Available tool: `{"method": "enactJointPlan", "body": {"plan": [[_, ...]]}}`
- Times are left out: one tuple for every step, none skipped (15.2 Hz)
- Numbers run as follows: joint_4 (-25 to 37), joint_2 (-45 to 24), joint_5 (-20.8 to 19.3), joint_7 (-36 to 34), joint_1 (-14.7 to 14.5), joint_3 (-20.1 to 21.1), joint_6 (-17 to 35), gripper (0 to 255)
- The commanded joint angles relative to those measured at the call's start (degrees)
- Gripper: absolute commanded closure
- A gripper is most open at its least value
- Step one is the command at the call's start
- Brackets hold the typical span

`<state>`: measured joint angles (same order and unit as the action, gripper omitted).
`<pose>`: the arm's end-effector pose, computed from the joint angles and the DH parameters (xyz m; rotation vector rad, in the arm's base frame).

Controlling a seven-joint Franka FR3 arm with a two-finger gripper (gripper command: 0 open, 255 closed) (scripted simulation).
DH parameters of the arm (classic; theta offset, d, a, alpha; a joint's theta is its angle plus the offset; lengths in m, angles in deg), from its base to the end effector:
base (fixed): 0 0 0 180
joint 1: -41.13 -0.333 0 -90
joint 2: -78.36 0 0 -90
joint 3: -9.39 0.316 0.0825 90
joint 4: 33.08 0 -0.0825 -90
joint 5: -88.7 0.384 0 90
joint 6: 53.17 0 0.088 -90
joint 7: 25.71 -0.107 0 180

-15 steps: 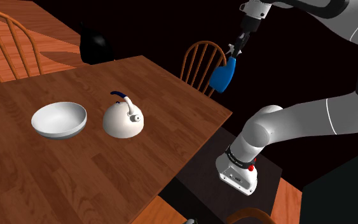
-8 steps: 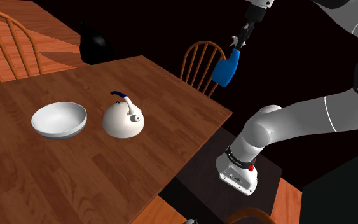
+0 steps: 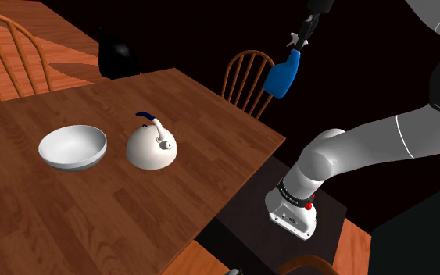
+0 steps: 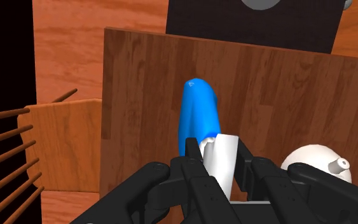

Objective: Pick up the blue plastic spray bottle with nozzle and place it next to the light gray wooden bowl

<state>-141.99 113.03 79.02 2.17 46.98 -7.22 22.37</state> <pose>0.2856 -0.1898 0.7053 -3.1375 -0.1593 0.0010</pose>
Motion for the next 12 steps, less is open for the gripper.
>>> {"method": "enactJointPlan", "body": {"plan": [[2.64, -1.05, 0.16, 0.28, -0.14, -0.04, -1.59, 255], [3.82, -1.5, 0.25, 0.38, -0.2, -0.03, -2.32, 255], [5.02, -1.97, 0.33, 0.48, -0.26, -0.03, -3.06, 255], [6.24, -2.46, 0.41, 0.58, -0.32, -0.04, -3.8, 255], [7.08, -2.79, 0.47, 0.66, -0.36, -0.04, -4.31, 255], [5.84, -2.04, 0.98, -0.9, -0.52, 1.2, -3.99, 255], [4.67, -1.35, 1.53, -2.43, -0.68, 2.44, -3.67, 255], [3.56, -0.72, 2.11, -3.95, -0.87, 3.65, -3.34, 255], [2.51, -0.16, 2.72, -5.45, -1.06, 4.85, -3.0, 255], [1.54, 0.34, 3.35, -6.94, -1.27, 6.04, -2.65, 255], [0.62, 0.77, 4.0, -8.41, -1.5, 7.22, -2.28, 255], [-0.23, 1.14, 4.67, -9.88, -1.75, 8.39, -1.91, 255]]}}
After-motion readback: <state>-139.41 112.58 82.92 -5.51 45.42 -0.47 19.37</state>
